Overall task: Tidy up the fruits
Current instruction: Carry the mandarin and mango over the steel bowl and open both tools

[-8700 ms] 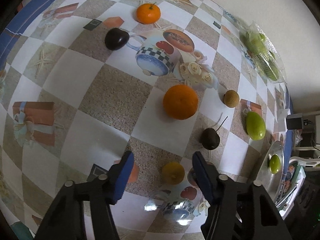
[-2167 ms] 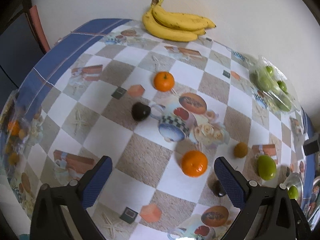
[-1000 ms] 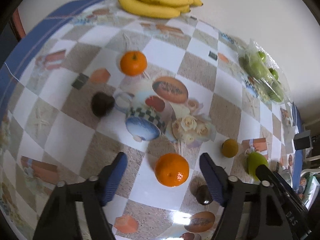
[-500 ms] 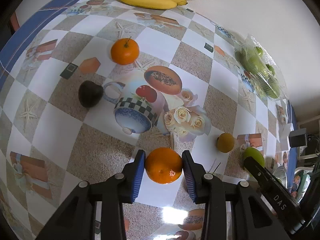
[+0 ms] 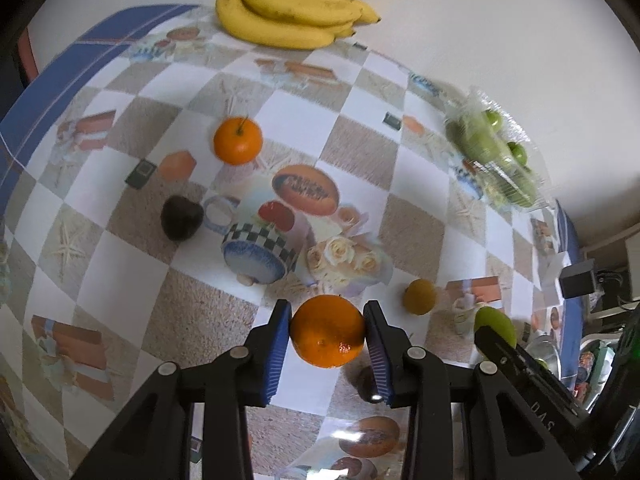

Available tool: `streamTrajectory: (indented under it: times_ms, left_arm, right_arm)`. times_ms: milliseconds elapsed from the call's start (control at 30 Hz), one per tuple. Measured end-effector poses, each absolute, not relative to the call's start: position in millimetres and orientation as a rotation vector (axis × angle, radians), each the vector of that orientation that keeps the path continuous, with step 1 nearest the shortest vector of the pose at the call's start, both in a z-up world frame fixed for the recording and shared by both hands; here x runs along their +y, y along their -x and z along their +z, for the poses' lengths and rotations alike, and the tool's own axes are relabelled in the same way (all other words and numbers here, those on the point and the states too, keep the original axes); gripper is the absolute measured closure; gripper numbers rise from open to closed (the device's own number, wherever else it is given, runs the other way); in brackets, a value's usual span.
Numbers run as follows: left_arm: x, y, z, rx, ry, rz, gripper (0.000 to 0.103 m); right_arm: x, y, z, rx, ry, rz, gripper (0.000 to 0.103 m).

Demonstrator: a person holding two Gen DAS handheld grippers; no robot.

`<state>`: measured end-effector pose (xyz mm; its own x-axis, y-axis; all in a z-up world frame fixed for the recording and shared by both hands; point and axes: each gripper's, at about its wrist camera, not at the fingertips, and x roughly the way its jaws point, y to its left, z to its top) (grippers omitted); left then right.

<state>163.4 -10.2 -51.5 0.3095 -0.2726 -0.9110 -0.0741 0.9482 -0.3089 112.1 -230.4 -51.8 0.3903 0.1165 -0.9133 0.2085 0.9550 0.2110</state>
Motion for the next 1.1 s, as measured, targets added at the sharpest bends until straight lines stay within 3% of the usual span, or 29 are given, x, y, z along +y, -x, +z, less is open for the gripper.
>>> streamTrajectory:
  times_ms: [533,1100]
  left_arm:
    - [-19.0,-153.9,-24.6,1.193,0.311,-0.160,0.063]
    - [-67.6,-143.4,-25.5,1.225,0.226,-0.250,0.063]
  right_arm:
    - [-237.1,-73.6,-19.1,1.165,-0.396,-0.129,0.058]
    - [-279.5,-55.4,-25.4,1.167,-0.471,-0.225,0.058]
